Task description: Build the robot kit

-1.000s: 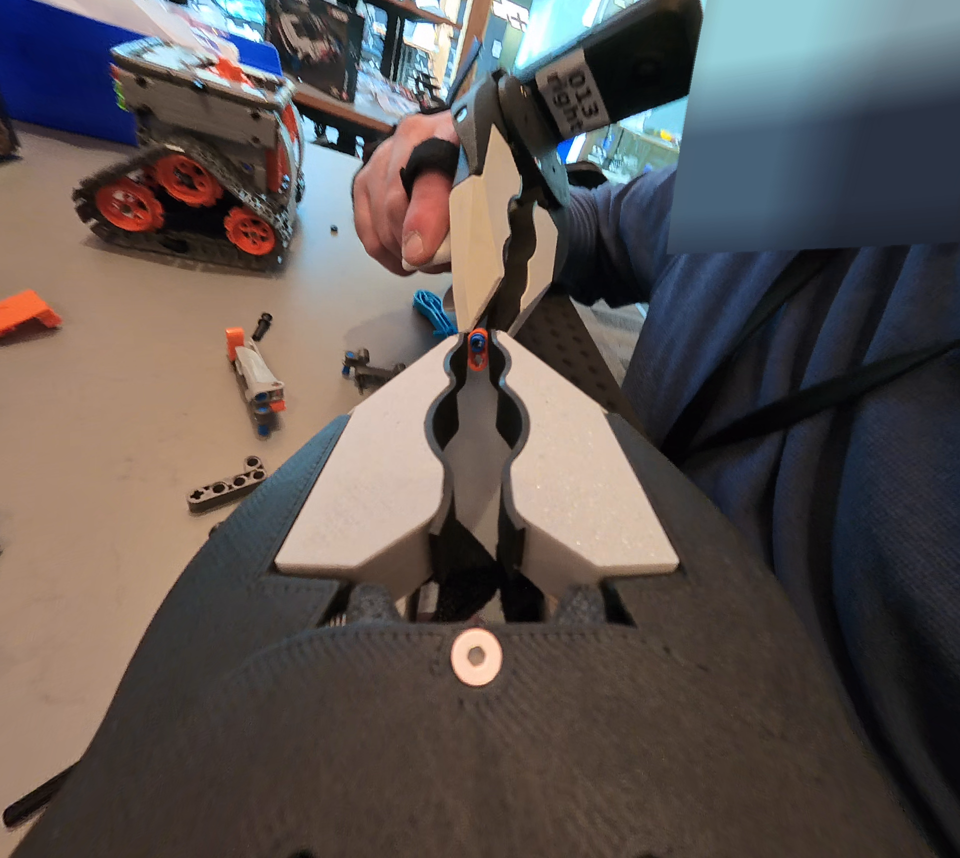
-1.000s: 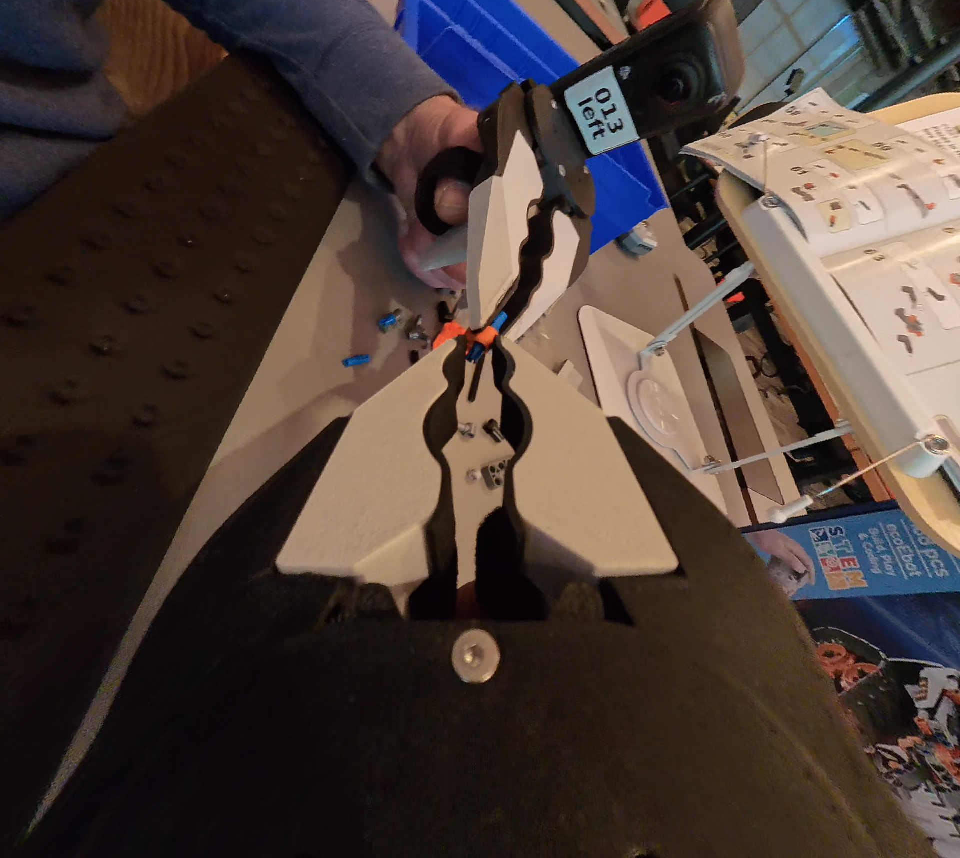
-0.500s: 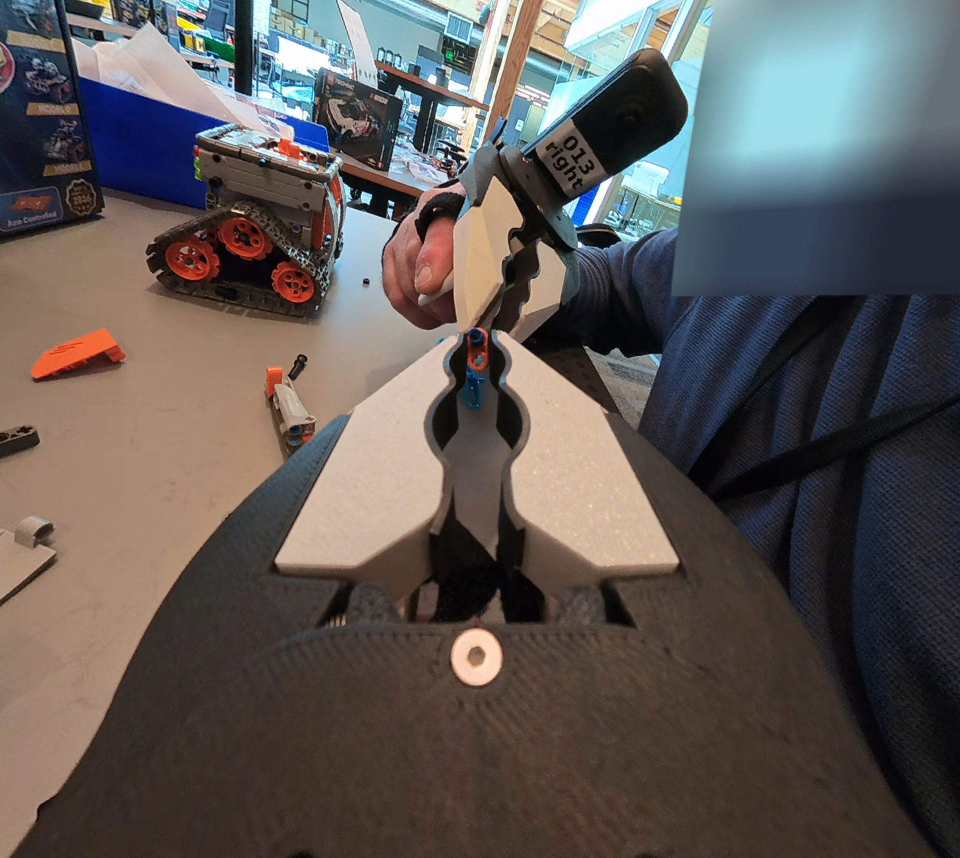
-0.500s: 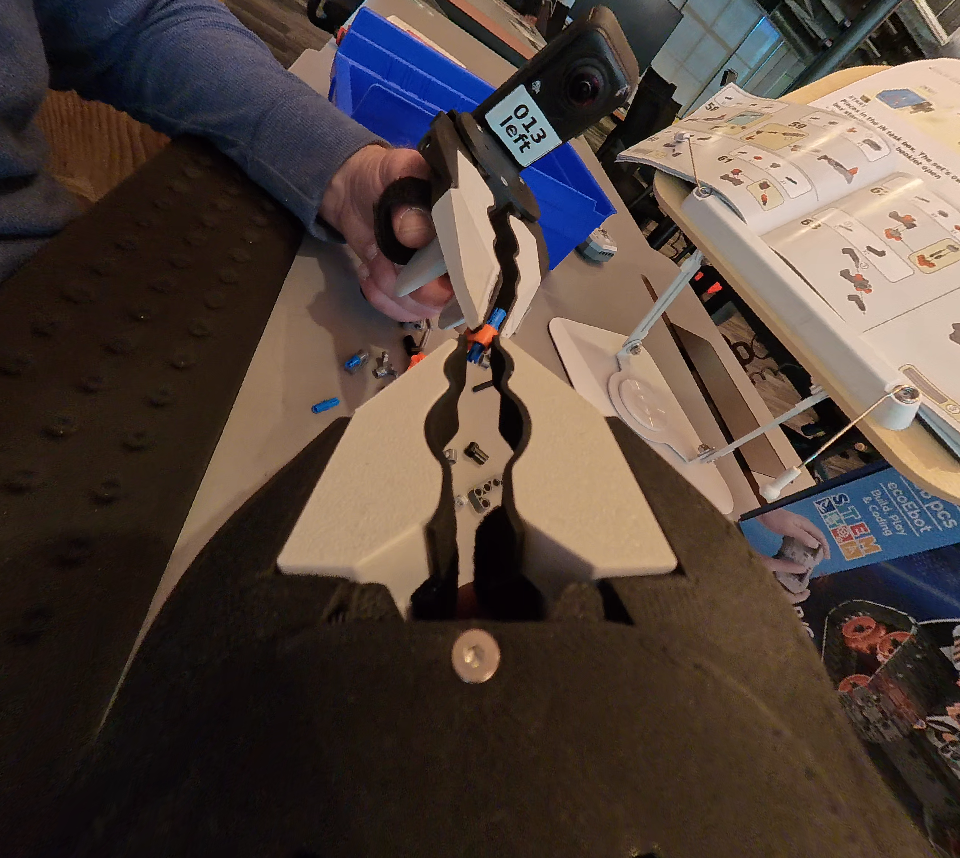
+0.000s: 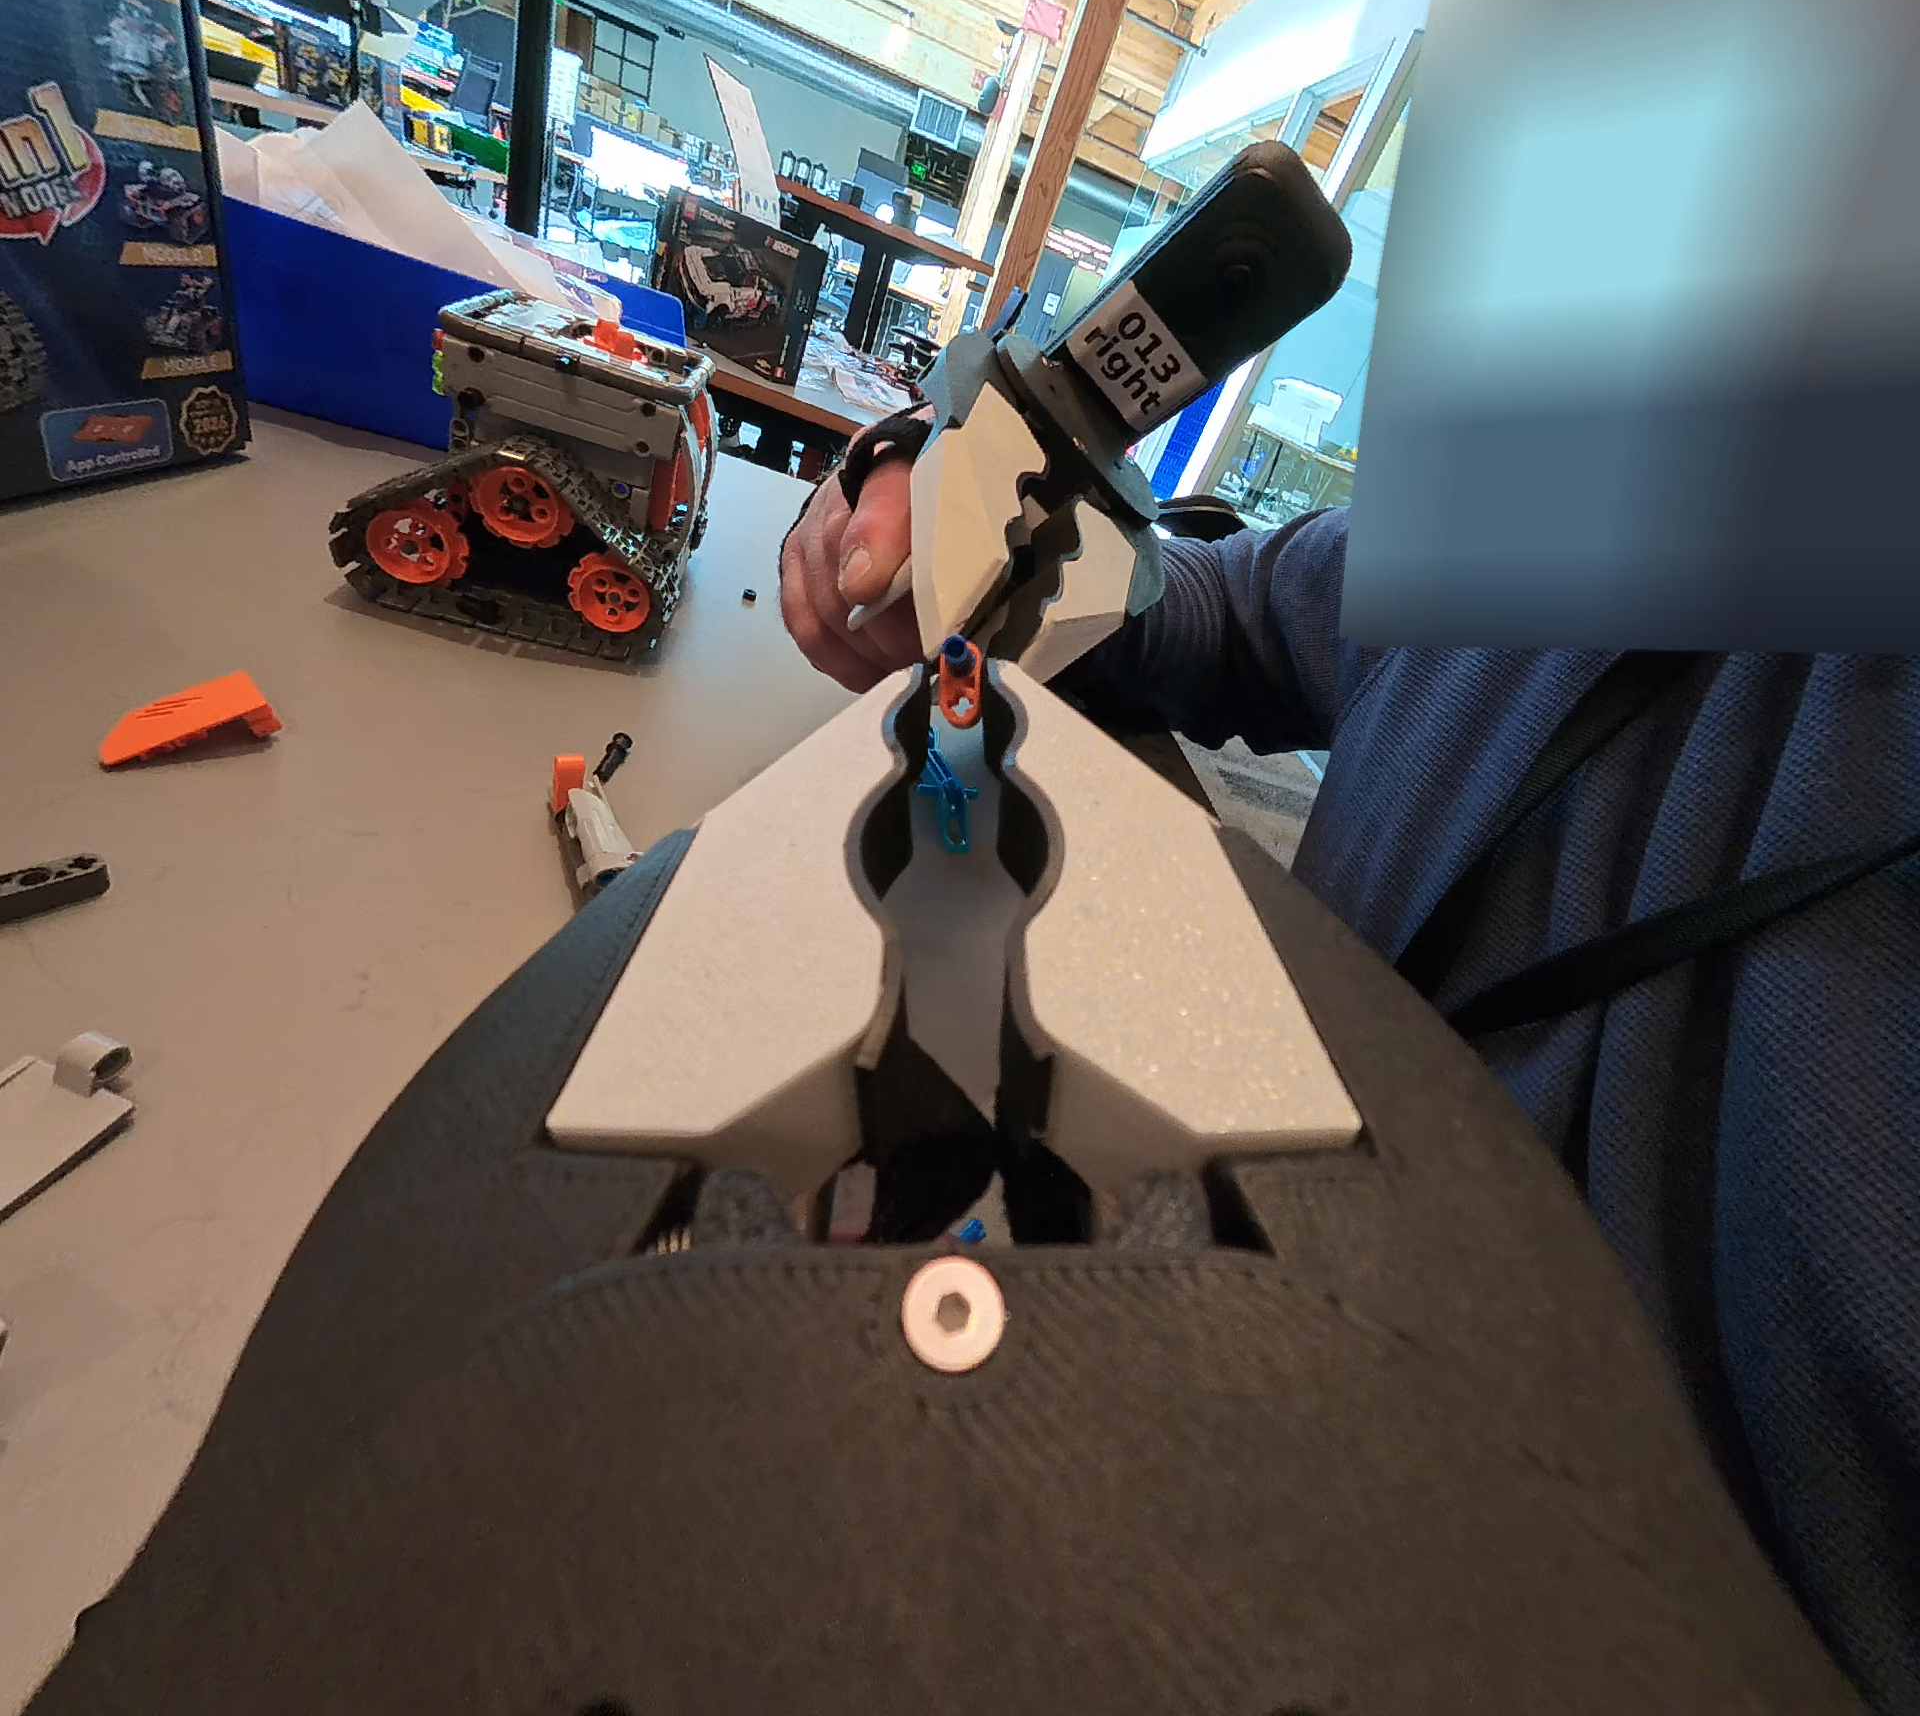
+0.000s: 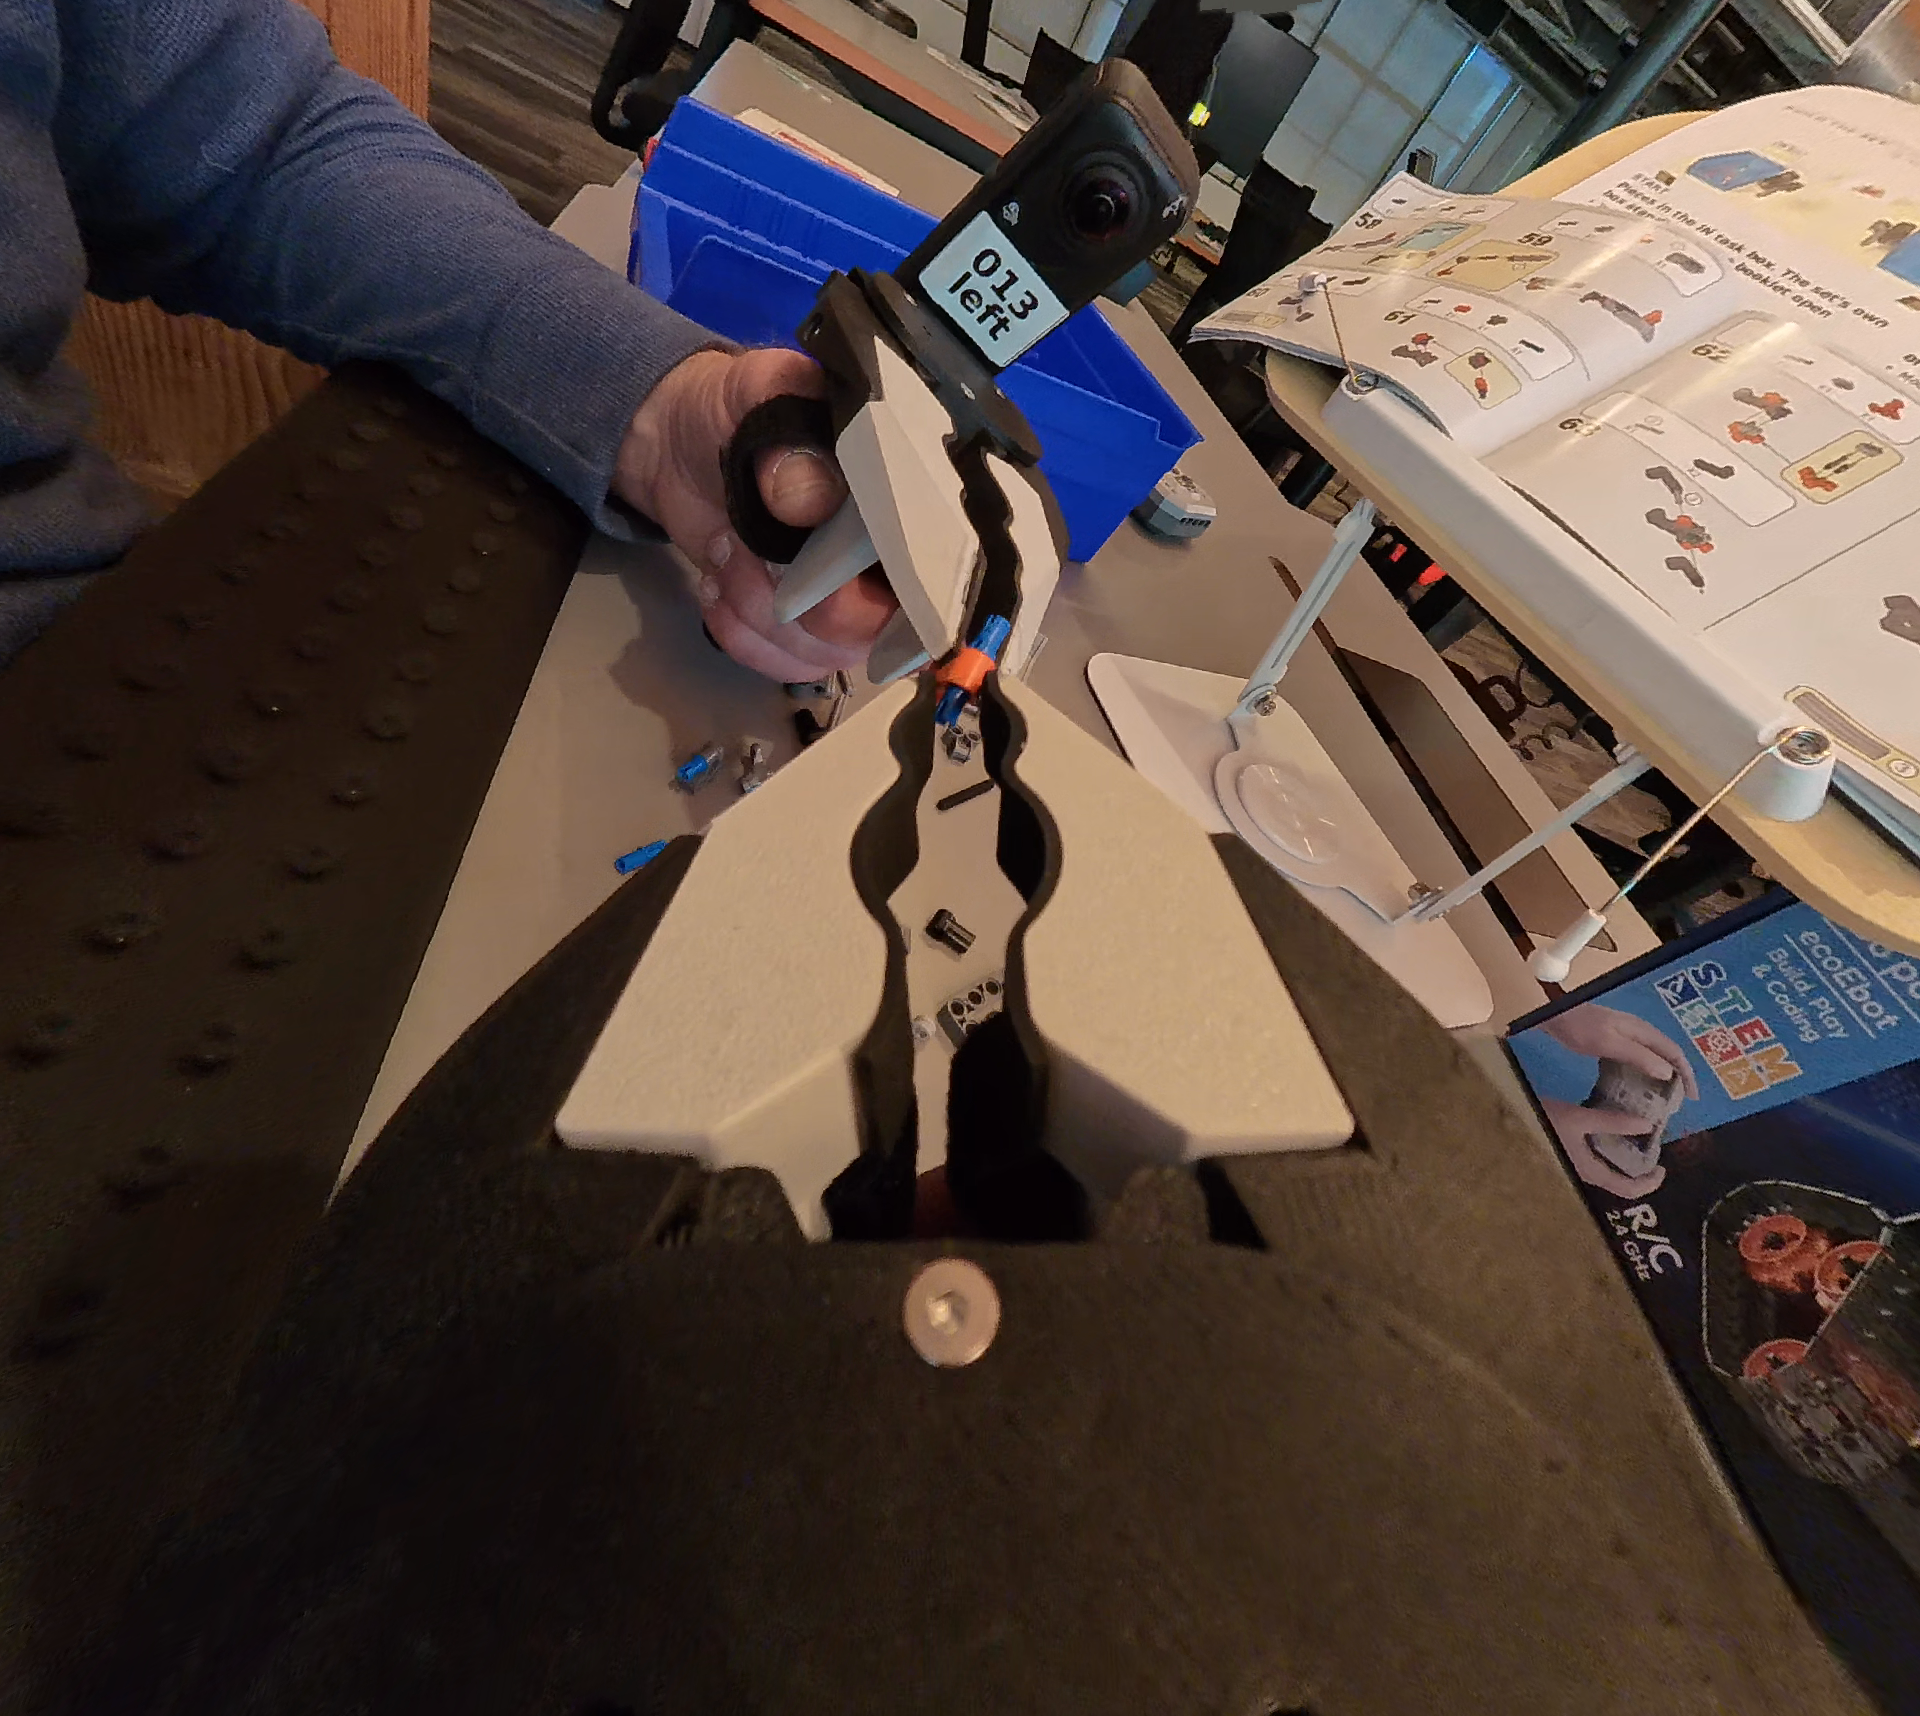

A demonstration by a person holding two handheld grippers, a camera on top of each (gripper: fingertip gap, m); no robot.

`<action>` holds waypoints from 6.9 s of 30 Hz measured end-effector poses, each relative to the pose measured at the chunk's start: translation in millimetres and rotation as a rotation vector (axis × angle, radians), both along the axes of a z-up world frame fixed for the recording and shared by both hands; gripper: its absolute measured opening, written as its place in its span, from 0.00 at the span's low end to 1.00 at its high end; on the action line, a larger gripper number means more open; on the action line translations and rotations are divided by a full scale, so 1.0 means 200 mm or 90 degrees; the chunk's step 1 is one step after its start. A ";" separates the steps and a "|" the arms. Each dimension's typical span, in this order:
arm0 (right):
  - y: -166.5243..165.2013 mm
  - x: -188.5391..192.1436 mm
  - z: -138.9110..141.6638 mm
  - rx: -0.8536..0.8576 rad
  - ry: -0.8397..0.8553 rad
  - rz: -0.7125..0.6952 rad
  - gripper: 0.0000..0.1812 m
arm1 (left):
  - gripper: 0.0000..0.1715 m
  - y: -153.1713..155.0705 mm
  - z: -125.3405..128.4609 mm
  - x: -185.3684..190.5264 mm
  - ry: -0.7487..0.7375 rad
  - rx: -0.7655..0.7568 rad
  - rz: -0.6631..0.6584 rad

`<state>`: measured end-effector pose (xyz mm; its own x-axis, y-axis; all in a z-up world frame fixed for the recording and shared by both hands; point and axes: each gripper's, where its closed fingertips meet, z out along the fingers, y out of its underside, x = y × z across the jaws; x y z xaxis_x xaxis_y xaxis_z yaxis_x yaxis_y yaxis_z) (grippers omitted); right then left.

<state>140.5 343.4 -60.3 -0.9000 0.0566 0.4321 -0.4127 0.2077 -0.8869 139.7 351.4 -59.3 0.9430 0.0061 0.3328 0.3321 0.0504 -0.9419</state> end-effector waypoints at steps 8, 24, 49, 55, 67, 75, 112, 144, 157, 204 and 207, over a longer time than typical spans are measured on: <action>-0.01 -0.02 0.04 -0.030 -0.019 -0.018 0.03 | 0.07 -0.02 0.03 -0.03 -0.015 0.029 0.018; 0.01 -0.05 0.09 -0.070 -0.079 -0.016 0.03 | 0.07 -0.07 0.05 -0.11 -0.014 0.046 0.067; 0.11 0.00 -0.13 0.121 -0.318 0.090 0.03 | 0.14 0.00 -0.09 -0.05 0.562 -0.282 0.225; 0.10 0.05 -0.16 0.133 -0.372 0.132 0.03 | 0.13 0.05 -0.11 -0.02 0.730 -0.341 0.265; 0.12 0.11 -0.18 0.152 -0.421 0.188 0.03 | 0.14 0.06 -0.18 0.05 0.869 -0.413 0.230; 0.09 0.16 -0.15 0.147 -0.456 0.211 0.02 | 0.04 0.08 -0.21 0.11 0.943 -0.436 0.216; -0.02 -0.06 -0.06 0.038 -0.328 -0.011 0.13 | 0.01 -0.06 -0.13 -0.15 0.728 -0.487 0.396; -0.01 0.01 -0.19 0.159 0.023 0.002 0.08 | 0.01 0.02 -0.23 -0.03 0.419 -0.352 0.193; 0.00 -0.02 -0.11 0.083 -0.066 0.014 0.07 | 0.03 -0.01 -0.17 -0.07 0.367 -0.315 0.228; -0.01 0.05 -0.27 0.146 -0.104 0.053 0.07 | 0.15 -0.32 -0.62 0.15 0.264 -0.676 0.213; -0.01 0.04 -0.27 0.145 -0.106 0.052 0.07 | 0.17 -0.35 -0.61 0.15 0.229 -0.698 0.239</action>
